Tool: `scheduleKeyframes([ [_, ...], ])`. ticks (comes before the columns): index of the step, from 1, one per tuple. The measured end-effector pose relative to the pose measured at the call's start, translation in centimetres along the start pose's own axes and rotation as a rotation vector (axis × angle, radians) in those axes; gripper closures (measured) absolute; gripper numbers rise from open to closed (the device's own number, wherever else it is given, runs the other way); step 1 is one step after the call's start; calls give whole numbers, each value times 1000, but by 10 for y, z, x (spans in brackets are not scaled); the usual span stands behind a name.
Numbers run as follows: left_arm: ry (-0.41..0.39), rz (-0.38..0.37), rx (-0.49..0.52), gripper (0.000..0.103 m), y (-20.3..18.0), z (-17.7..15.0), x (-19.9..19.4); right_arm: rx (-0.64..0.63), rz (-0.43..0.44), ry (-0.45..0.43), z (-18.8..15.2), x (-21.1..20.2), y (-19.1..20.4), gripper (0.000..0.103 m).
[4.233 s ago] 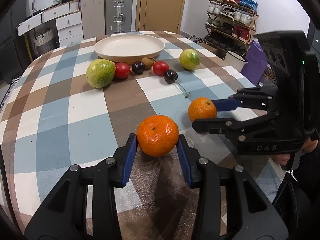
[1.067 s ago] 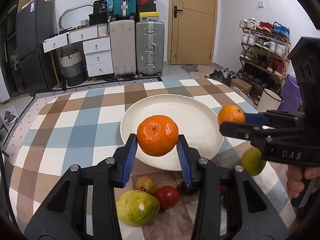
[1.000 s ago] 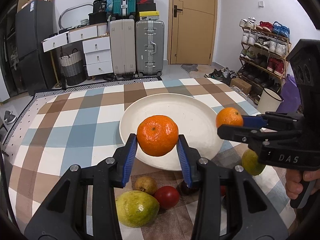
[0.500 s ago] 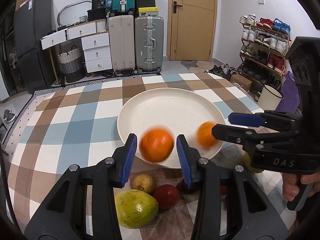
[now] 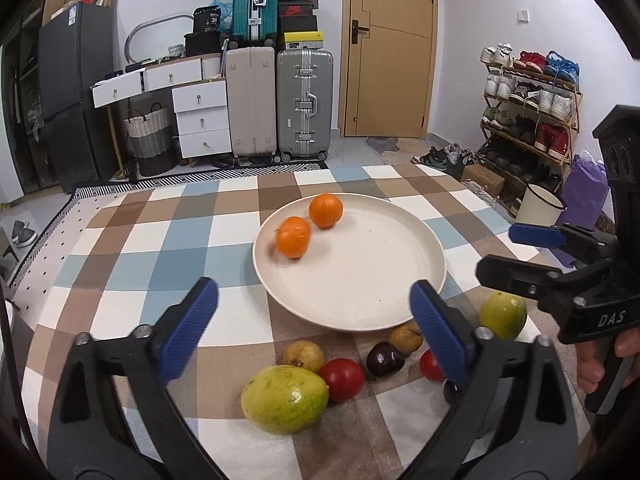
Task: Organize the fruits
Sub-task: 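Open both tools to drop the mandarins onto the plate, then grasp the large green pomelo with the left tool while the right tool grasps the green citrus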
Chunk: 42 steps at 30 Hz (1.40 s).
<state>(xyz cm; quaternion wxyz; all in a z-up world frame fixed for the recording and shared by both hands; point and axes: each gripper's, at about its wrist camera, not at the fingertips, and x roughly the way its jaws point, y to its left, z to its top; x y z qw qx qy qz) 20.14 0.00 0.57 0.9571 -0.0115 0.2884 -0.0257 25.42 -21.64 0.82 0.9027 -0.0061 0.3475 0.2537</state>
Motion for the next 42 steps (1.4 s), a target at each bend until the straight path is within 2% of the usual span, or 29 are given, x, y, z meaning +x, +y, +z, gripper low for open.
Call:
scheduleKeyframes([
  [7, -8, 21, -10, 1, 12, -11, -20, -24, -28, -21, -12, -14, -1, 1],
  [16, 4, 48, -37, 1, 31, -30, -35, 4, -42, -24, -22, -25, -10, 1],
  [31, 109, 48, -41, 1, 32, -50, -10, 49, -78, 93, -36, -5, -27, 1],
  [42, 135, 36, -65, 1, 37, -51, -4, 80, -70, 187, -46, 15, -34, 1],
])
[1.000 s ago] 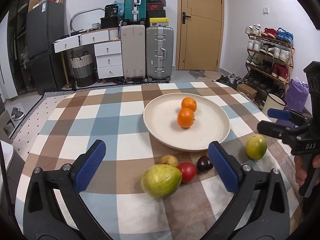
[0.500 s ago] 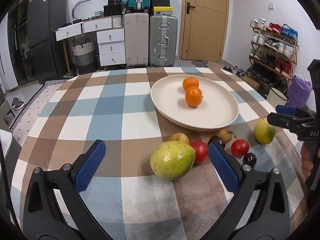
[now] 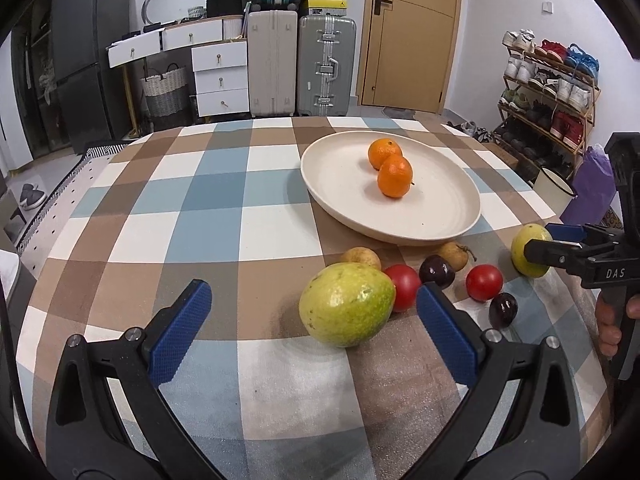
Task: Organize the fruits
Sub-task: 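Grasp the large green pomelo with the left tool while the right tool grasps the green citrus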
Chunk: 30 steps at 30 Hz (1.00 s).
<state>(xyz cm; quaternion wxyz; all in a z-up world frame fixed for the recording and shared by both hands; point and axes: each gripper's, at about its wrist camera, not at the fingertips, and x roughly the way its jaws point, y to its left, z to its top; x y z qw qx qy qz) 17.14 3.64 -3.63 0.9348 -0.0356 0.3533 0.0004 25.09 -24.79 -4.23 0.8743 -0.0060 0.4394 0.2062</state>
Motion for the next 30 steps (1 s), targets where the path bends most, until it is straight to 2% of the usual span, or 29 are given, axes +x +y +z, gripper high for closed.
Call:
scheduleKeyframes([
  [7, 13, -2, 8, 1, -1, 1, 4, -26, 12, 19, -3, 7, 7, 1],
  [12, 44, -33, -5, 1, 1, -2, 9, -36, 16, 28, -4, 10, 9, 1],
  [19, 82, -67, -24, 16, 3, -3, 18, -41, 19, 32, -5, 11, 10, 3],
  [23, 90, -73, -51, 21, 8, -4, 20, -49, 19, 36, -5, 13, 12, 6],
  [27, 97, -96, -66, 27, 10, -3, 23, -56, 27, 40, -6, 12, 14, 15],
  [30, 103, -103, -65, 31, 9, -3, 25, -59, 32, 41, -6, 13, 15, 15],
])
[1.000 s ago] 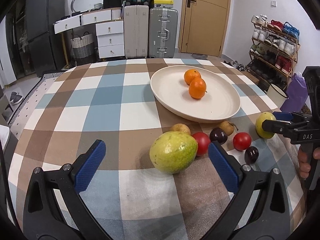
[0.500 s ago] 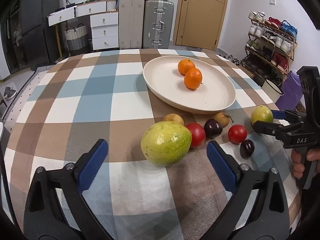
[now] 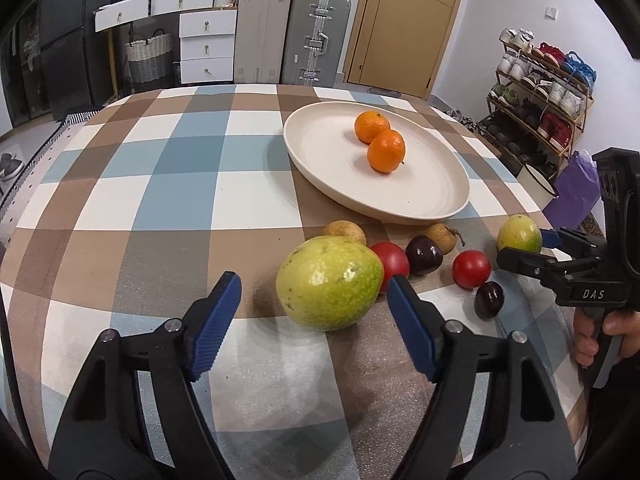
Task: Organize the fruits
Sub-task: 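Grasp the large green pomelo with the left tool while the right tool grasps the green citrus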
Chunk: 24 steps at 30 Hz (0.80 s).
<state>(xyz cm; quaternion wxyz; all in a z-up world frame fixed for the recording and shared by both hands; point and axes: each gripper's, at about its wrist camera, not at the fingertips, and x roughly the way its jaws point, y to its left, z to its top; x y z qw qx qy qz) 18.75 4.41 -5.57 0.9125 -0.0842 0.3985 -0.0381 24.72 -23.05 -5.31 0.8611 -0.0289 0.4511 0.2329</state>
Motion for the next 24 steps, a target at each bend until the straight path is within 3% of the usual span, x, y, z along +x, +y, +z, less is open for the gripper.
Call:
scheduleKeyframes([
  [3, 1, -24, -20, 38, 1, 1, 2, -7, 10, 1, -1, -1, 2, 17],
  [6, 4, -40, -24, 51, 1, 1, 3, -14, 13, 0, -1, -1, 4, 18],
  [20, -37, -31, -36, 51, 3, -2, -7, 1, 32, 2, 0, -5, -3, 24],
  [24, -41, -30, -38, 51, 3, -1, -8, -9, 21, 19, -2, -2, -3, 34],
])
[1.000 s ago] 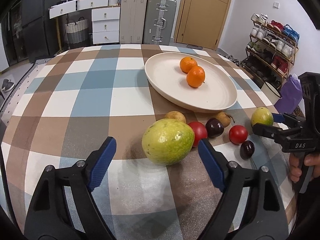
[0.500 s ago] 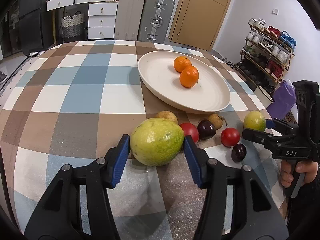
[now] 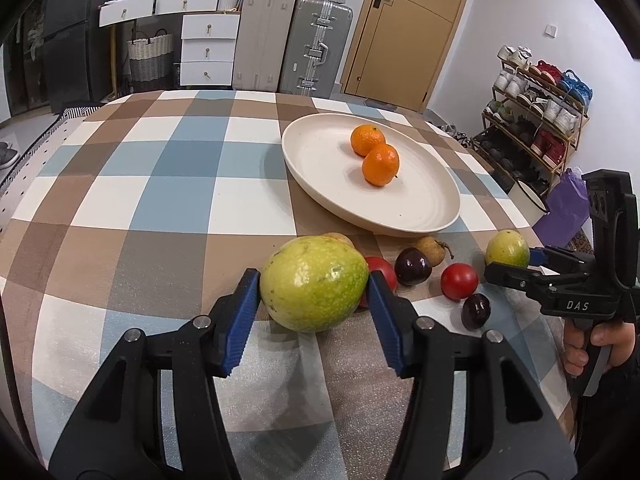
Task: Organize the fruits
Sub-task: 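Grasp the large green pomelo with the left tool while the right tool grasps the green citrus, then carry the pomelo and green citrus over the plate with both tools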
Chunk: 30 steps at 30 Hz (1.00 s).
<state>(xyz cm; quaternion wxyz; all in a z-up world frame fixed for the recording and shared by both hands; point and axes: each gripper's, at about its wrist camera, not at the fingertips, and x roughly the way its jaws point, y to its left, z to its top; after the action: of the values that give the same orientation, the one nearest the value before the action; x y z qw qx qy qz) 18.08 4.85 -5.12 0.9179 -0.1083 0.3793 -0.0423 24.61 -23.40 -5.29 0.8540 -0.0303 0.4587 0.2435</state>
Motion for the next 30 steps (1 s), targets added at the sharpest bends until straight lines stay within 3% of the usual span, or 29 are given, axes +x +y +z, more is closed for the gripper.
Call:
scheduleKeyframes([
  [5, -14, 3, 4, 51, 0, 0, -3, -20, -4, -5, -2, -1, 3, 53],
  [20, -40, 11, 11, 51, 0, 1, -9, -63, -16, -28, -3, -3, 11, 54],
  [30, -77, 25, 33, 51, -6, 3, -18, -56, -4, -94, 2, -15, 10, 54],
])
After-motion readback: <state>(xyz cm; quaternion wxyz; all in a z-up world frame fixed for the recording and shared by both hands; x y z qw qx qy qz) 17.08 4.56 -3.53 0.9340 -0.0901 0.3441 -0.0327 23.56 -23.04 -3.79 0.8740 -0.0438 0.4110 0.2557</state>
